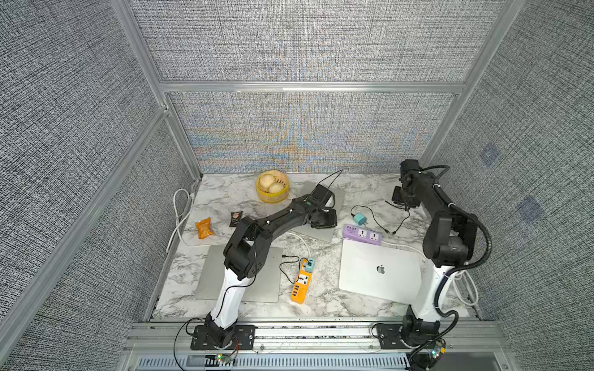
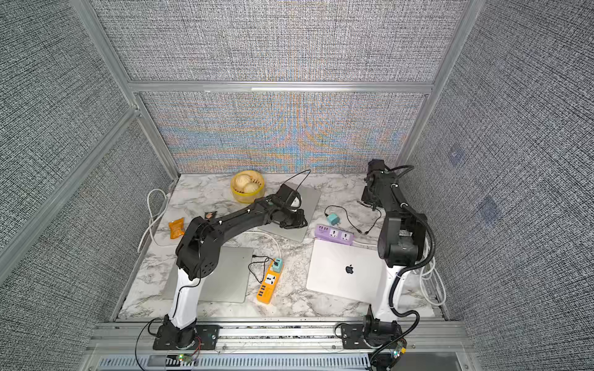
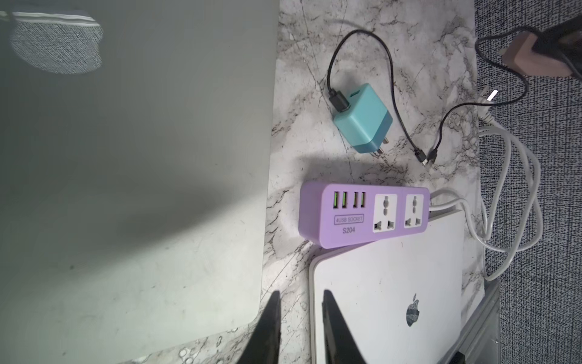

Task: Unplug the laptop charger
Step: Place the plug at the center of the board.

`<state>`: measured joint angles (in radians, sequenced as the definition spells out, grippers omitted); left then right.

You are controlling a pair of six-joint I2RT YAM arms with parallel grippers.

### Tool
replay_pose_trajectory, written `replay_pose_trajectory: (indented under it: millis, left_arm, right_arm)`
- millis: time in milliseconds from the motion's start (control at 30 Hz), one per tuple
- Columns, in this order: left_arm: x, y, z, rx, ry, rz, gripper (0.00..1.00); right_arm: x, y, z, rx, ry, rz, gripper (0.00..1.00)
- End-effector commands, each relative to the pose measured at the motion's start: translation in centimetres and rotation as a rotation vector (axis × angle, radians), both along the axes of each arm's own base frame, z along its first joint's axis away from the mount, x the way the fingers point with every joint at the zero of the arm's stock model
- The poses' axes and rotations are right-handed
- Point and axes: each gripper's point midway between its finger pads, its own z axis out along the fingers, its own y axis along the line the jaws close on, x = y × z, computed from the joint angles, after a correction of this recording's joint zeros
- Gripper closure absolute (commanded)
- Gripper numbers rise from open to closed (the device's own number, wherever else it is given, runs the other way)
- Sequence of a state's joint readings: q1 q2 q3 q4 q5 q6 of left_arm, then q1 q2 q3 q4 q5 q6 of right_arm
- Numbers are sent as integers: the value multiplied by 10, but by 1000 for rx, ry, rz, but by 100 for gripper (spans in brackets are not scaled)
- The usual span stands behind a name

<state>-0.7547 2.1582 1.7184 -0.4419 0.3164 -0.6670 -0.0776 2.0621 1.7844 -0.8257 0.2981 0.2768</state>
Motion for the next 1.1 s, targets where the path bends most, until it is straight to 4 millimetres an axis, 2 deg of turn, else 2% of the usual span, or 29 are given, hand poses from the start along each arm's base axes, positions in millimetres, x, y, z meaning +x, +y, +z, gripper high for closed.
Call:
replay_pose_trajectory:
  millis: [0, 233, 333, 600, 833, 1067]
  left_arm:
    - [4, -4, 9, -33, -22, 2, 76]
    - [4, -4, 9, -33, -22, 1, 76]
    - [3, -3, 9, -30, -21, 2, 76]
    - [2, 0, 9, -22, -26, 3, 76]
    - [2, -1, 9, -26, -28, 6, 76]
    - [2, 0, 8, -27, -28, 9, 76]
  right_arm:
    - [-2, 5, -10, 26, 8, -37, 75]
    - [4, 16, -23, 32, 4, -14, 75]
    - [7, 12, -31, 14, 4, -16, 75]
    - [21, -8, -31, -81, -16, -2, 75]
    - [30, -10, -40, -83, -26, 20, 74]
    - [22, -12, -61, -45, 40, 41, 72]
